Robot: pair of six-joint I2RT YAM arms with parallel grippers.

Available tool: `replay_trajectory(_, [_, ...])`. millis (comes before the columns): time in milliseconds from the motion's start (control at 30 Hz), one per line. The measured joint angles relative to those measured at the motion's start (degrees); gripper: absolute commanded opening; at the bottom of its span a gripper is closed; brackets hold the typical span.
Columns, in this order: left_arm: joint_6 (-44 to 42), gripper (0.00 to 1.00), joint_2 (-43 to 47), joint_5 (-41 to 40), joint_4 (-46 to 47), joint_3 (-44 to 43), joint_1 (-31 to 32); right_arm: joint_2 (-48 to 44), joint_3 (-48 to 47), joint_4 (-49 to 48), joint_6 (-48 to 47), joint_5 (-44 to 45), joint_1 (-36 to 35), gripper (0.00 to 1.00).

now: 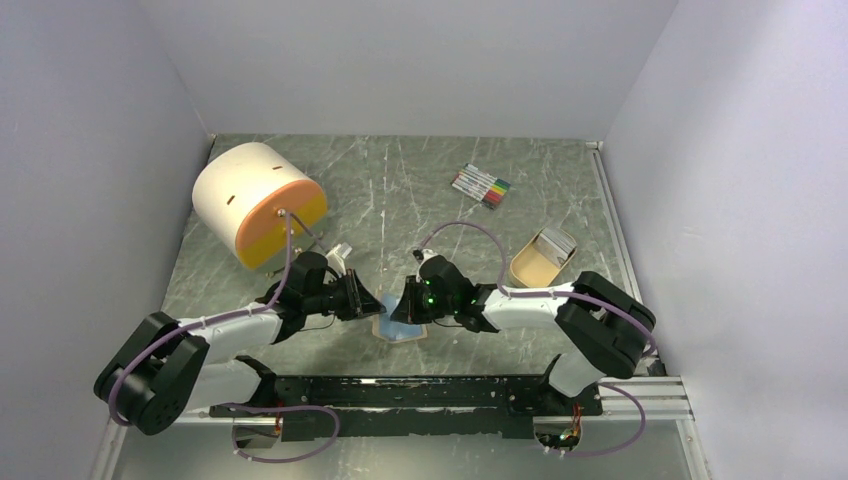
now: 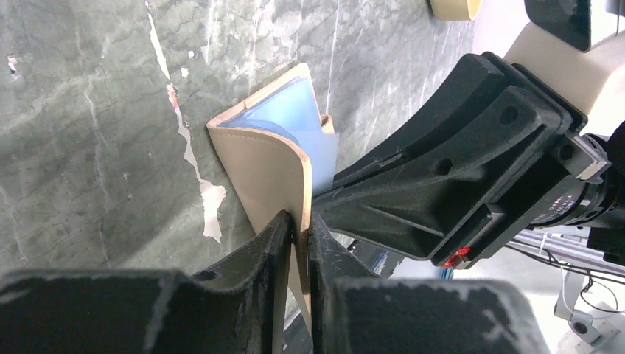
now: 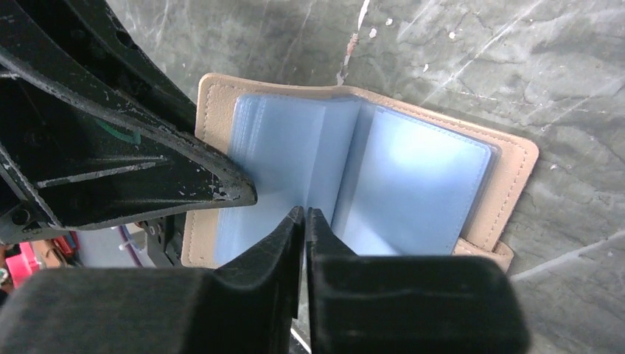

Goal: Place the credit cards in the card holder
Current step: Turn over the card slot in the card holder.

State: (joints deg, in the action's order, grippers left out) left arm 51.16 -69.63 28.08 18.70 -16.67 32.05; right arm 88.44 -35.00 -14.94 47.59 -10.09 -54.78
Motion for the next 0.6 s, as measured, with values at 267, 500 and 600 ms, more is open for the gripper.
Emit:
replay_trajectory(267, [-0.3, 0.24, 0.1, -0.7, -1.0, 0.0, 0.0, -0.6, 0.7, 0.0, 0.2, 0.9, 0.0, 0.00])
replay_trajectory(500, [-1.2, 0.25, 2.3, -2.2, -3.9, 0.0, 0.0, -1.2, 2.2, 0.0, 0.6, 1.9, 0.0, 0.00])
replay_trajectory(600, [-1.3, 0.25, 2.7, -2.4, -4.3, 0.0, 0.0, -1.3, 2.4, 0.0, 0.8, 2.1, 0.0, 0.00])
